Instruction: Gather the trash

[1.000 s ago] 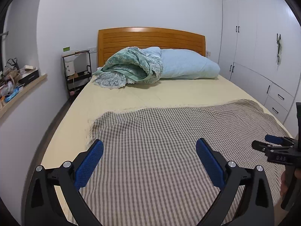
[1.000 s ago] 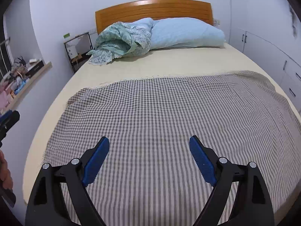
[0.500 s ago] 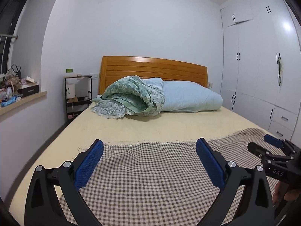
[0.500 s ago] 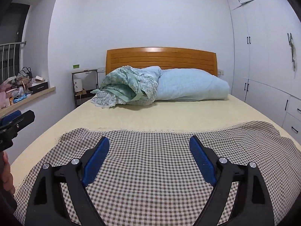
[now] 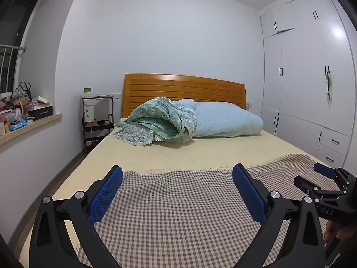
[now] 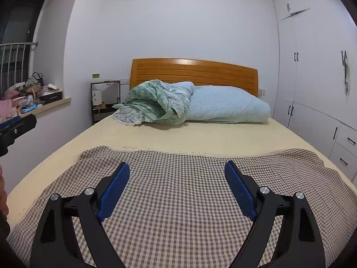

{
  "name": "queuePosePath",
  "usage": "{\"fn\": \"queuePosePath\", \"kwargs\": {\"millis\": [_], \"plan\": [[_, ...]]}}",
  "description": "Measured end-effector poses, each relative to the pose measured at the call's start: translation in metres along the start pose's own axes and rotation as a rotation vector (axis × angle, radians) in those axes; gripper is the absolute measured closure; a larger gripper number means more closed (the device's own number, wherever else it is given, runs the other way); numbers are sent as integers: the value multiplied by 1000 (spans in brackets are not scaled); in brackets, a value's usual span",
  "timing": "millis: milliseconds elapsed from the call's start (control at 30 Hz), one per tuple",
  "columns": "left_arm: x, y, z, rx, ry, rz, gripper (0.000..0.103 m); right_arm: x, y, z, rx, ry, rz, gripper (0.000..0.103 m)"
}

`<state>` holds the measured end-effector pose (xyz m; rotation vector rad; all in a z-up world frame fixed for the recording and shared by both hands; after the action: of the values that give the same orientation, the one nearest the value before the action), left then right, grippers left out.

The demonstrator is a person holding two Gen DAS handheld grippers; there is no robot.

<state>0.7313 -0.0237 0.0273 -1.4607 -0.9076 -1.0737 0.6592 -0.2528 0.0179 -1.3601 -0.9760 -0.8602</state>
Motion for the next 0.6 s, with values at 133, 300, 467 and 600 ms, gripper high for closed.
{"fn": "queuePosePath", "kwargs": {"millis": [133, 300, 467, 600], "plan": [[-6, -44, 0, 3, 1, 1, 7, -13, -39, 9, -2, -19, 6, 20], [-15, -106, -1, -6, -7, -8, 7, -24, -91, 14, 13, 10, 3, 20], [-26, -173, -9, -10, 2, -22, 7, -35, -134, 19, 15, 24, -1, 20], [-33, -221, -16, -23, 2, -42, 7, -45, -164, 20, 11, 47, 2, 20]]}}
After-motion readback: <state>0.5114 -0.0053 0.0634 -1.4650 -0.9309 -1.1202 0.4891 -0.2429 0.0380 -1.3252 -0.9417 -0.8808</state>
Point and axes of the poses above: each gripper's, at about its wrist camera, not at the fingertips, and y roughly the way its jaws point, z to its left, x to its top, the point moved 3 cm from there along y, roughly the way its jaws point, and after that the axes turned 3 degrees about z, right-handed, at the moved point
